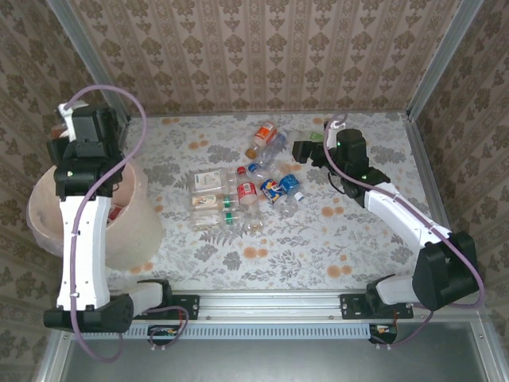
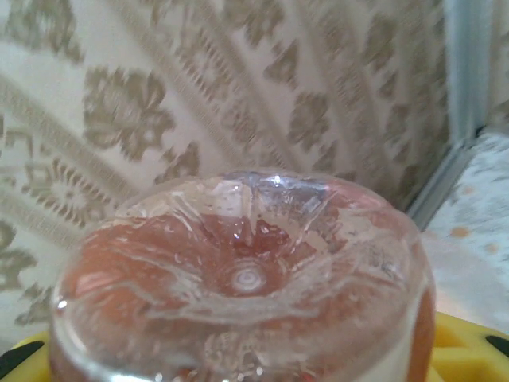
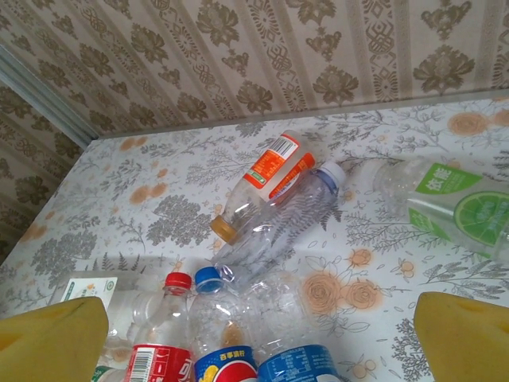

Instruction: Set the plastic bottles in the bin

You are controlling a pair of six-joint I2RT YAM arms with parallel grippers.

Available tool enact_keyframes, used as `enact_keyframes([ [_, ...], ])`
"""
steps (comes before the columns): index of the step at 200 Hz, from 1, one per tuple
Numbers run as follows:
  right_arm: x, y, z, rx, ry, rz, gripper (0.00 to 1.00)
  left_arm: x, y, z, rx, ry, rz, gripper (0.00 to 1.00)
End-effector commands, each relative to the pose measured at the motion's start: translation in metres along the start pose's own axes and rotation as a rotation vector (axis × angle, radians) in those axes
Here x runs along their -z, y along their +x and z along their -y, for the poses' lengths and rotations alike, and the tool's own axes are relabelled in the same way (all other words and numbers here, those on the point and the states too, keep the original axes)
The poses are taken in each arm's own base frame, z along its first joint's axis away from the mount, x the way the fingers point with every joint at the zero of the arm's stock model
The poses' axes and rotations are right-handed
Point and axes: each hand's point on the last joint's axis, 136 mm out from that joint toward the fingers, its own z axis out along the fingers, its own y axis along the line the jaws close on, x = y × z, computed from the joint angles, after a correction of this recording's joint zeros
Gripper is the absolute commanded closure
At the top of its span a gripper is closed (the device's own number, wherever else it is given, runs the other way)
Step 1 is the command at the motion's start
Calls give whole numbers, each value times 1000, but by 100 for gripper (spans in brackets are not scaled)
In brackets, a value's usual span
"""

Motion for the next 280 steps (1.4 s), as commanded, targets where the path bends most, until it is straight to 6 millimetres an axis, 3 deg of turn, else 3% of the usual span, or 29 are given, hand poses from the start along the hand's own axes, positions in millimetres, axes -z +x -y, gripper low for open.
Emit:
enact_keyframes([
  [1, 8, -17, -1, 32, 14, 36, 0, -14, 35, -21, 22, -58, -106, 47],
  [39, 10, -25, -3, 29, 15, 46, 0, -45, 84, -47, 83, -137, -279, 45],
  [100, 13, -22, 0, 24, 30, 37, 0, -71, 129, -78, 130, -320, -467, 41],
  [134, 14, -24, 3, 35, 48, 39, 0, -76, 131, -67, 169, -262, -472, 27],
  [179, 14, -22, 6, 31, 66, 32, 0, -68, 106, -46, 245, -107, -398, 24],
  [201, 14, -22, 8, 24, 78, 30, 0, -53, 79, -22, 245, 23, -320, 21],
  [240, 16, -19, 11, 22, 92, 22, 0, 14, 15, 41, 217, 305, -73, 15],
  [258, 18, -16, 15, 18, 108, 21, 0, 46, -1, 84, 201, 452, 1, 7],
  [280, 22, -12, 18, 16, 125, 19, 0, 82, 1, 152, 181, 632, 15, 0],
])
